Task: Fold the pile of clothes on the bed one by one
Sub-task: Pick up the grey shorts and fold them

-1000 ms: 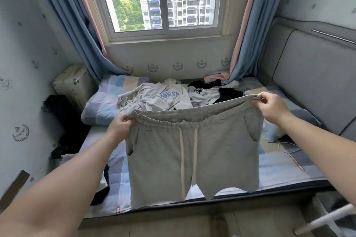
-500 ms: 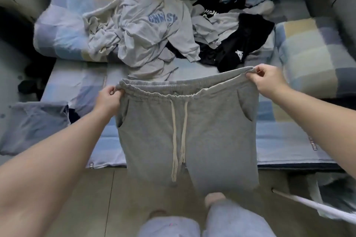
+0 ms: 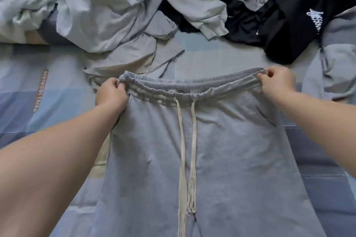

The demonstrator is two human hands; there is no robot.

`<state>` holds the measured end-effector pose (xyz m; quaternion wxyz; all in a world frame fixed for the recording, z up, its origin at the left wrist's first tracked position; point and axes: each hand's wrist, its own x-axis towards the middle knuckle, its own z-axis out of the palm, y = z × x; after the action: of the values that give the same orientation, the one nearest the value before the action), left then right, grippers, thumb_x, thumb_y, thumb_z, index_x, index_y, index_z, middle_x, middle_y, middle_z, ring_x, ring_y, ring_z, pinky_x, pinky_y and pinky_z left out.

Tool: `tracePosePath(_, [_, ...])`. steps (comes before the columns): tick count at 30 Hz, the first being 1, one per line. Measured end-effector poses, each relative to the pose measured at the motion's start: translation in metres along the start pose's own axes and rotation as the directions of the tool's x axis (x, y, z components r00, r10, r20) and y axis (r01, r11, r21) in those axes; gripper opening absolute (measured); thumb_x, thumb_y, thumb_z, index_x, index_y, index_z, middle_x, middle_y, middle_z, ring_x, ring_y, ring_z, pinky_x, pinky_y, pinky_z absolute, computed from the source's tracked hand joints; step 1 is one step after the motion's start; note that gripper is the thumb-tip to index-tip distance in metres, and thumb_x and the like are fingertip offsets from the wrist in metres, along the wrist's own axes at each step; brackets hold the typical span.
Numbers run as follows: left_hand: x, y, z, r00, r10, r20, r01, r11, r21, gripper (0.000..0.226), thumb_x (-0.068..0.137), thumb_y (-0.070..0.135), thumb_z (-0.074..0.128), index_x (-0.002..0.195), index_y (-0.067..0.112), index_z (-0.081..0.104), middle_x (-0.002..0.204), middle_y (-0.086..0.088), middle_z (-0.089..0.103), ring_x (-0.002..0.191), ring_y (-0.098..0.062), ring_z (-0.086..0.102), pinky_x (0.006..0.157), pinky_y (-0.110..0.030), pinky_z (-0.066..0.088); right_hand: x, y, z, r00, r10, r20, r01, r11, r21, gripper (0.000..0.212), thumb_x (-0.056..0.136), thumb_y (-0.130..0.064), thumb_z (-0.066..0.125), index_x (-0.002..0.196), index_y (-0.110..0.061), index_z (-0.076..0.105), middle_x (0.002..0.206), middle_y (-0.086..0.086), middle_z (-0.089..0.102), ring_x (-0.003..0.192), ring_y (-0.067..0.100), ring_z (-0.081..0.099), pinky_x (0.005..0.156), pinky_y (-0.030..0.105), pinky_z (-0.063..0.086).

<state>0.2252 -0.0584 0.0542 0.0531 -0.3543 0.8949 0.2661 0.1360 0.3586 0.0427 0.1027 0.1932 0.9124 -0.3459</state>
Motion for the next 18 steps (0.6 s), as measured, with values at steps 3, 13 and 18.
tracePosePath(3, [0.033,-0.008,0.036,1.0,-0.02,-0.011,0.021,1.0,0.015,0.031,0.101,0.033,0.048,0.091,0.008,0.063,0.097,-0.016,0.065,0.094,-0.037,0.058,0.075,-0.036,0.04,0.032,0.01,0.042,0.992,0.126,-0.024,-0.119,0.975,0.187,0.017,0.097,-0.018,0.064,0.08,-0.015,0.066,0.092,0.019,0.073,0.061,0.027,0.07,0.069,0.046,0.063])
tracePosePath(13, [0.001,0.019,0.05,0.98,0.014,-0.197,-0.008,0.999,0.032,0.035,0.095,0.021,0.055,0.128,0.012,0.049,0.14,-0.018,0.043,0.119,-0.044,0.05,0.1,-0.048,0.04,0.012,0.022,0.024,0.994,0.011,0.113,-0.021,0.996,0.091,0.044,0.098,-0.023,0.064,0.14,-0.017,0.051,0.132,0.002,0.056,0.115,0.02,0.057,0.1,0.033,0.043])
tracePosePath(18, [-0.054,0.061,0.054,0.956,0.295,-0.007,-0.291,0.948,0.131,0.035,0.092,0.021,0.059,0.125,0.011,0.055,0.134,-0.016,0.049,0.117,-0.04,0.047,0.099,-0.047,0.038,-0.025,0.029,-0.018,0.971,0.051,0.234,-0.052,0.999,-0.001,0.056,0.097,-0.029,0.064,0.148,-0.019,0.044,0.147,0.006,0.05,0.127,0.024,0.053,0.103,0.037,0.042])
